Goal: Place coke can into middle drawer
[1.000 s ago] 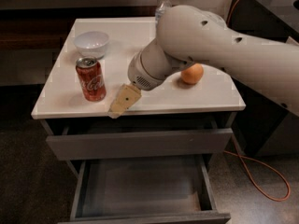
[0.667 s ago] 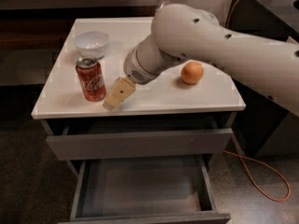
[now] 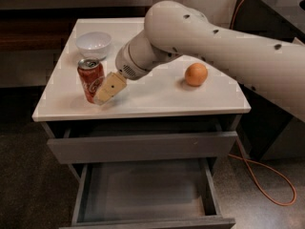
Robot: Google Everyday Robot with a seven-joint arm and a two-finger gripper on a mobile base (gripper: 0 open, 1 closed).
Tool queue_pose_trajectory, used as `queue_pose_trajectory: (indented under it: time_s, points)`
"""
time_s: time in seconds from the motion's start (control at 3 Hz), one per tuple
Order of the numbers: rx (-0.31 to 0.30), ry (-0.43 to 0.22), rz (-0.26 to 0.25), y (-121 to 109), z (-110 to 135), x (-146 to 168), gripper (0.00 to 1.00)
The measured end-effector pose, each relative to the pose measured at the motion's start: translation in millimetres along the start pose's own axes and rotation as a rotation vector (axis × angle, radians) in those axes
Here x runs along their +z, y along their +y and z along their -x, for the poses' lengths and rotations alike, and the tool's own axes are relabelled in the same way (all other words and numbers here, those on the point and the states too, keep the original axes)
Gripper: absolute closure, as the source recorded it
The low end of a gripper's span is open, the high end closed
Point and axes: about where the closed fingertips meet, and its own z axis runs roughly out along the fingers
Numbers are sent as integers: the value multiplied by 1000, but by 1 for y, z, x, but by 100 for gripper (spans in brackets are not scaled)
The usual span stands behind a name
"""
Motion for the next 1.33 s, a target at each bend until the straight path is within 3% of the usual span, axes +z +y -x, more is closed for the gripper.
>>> queue_pose_trajectory:
  time_s: [0.67, 1.0, 1.33]
  points:
    - [-38, -42, 81, 21, 37, 17, 0]
    - [-64, -47, 113, 33, 54, 21, 20]
    - [-91, -33, 129, 42, 65, 18, 51]
